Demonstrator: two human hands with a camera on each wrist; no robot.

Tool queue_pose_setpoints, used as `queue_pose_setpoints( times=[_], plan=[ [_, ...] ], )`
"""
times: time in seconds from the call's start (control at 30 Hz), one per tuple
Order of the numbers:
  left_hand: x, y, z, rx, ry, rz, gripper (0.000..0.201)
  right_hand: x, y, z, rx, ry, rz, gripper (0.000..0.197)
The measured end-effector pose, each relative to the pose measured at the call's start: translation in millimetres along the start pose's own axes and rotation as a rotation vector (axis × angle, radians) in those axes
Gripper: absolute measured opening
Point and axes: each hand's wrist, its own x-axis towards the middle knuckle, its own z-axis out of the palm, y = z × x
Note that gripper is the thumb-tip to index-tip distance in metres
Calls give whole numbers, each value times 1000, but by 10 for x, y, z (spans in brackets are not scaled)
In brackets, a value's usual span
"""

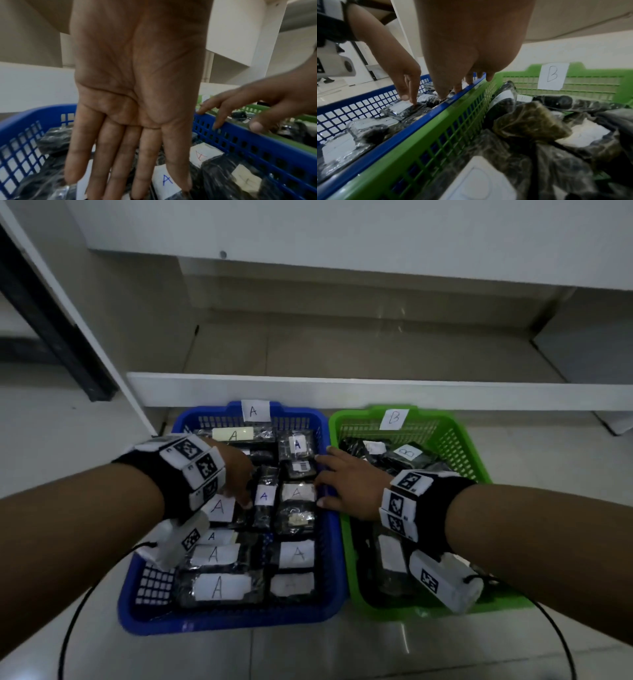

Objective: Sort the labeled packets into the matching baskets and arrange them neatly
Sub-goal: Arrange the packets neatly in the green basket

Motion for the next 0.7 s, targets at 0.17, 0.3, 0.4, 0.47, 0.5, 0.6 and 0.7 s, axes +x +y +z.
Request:
queue_pose_setpoints(
  times=[0.17,0.3,0.4,0.47,0.5,0.6,0.7],
  plan=[
    [-3,302,-127,76,-79,-146,53,-91,386,-162,102,109,-71,52],
    [32,399,-100,64,-51,-196,61,-156,874,-263,74,169,-21,45],
    [36,458,-118,26,-59,-245,58,-307,1326,-295,87,141,118,45],
    [52,496,-146,-26,-52,-279,55,-398,1640,-274,111,113,222,47],
    [37,527,-168,-28,-54,-299,54,-432,1765,-255,128,122,272,47],
    [48,612,-224,-12,-69,-371,51,-505,1964,-177,192,146,354,44],
    [69,614,-447,-65,30,-466,37,-455,1957,-122,163,145,301,40]
  ],
)
